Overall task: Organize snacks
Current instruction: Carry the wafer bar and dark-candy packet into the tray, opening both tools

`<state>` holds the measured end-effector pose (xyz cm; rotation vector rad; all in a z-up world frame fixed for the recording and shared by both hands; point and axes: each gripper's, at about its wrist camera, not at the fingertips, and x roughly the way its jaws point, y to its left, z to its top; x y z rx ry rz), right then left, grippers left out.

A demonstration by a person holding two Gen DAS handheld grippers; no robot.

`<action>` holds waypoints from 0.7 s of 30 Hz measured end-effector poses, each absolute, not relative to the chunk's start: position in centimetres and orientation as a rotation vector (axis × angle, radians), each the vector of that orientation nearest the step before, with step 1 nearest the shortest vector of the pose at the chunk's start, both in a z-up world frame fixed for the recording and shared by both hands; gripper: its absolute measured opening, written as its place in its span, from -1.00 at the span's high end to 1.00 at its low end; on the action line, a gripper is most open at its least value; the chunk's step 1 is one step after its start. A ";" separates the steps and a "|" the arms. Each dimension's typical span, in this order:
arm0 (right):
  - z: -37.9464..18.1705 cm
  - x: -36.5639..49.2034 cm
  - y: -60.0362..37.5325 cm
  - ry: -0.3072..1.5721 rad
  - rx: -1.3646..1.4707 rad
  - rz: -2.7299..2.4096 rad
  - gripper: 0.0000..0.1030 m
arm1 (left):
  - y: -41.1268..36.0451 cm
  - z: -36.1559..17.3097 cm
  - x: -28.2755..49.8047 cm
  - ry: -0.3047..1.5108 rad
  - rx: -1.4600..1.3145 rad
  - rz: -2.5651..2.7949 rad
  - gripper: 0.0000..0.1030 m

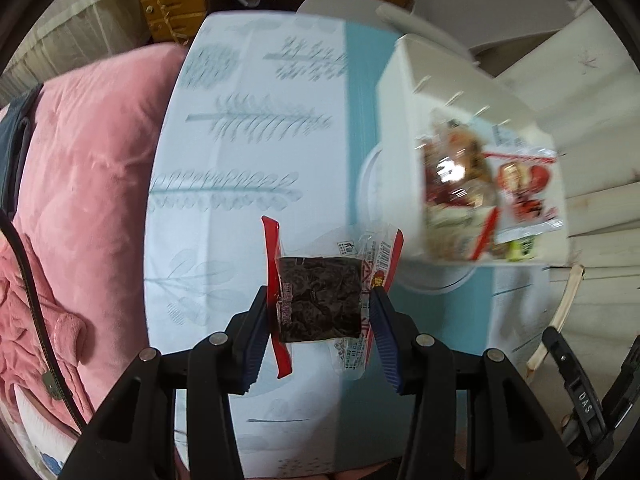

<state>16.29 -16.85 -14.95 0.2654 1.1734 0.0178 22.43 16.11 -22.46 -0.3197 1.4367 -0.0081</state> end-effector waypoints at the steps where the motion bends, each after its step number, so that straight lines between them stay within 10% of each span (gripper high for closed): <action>1: -14.3 17.1 -17.7 1.158 0.260 0.018 -0.04 | 15.4 -21.7 22.8 1.423 -0.320 -0.013 0.09; 14: -7.4 24.5 -21.8 0.887 0.156 0.144 -0.05 | 7.6 -15.0 27.4 1.211 -0.341 -0.058 0.06; 18: -7.8 26.8 -22.3 0.904 0.156 0.178 -0.09 | 5.6 -14.4 28.3 1.159 -0.369 -0.063 -0.52; 21: -8.7 27.8 -23.0 0.944 0.180 0.192 -0.28 | 4.5 -14.5 28.0 1.148 -0.371 -0.053 -0.54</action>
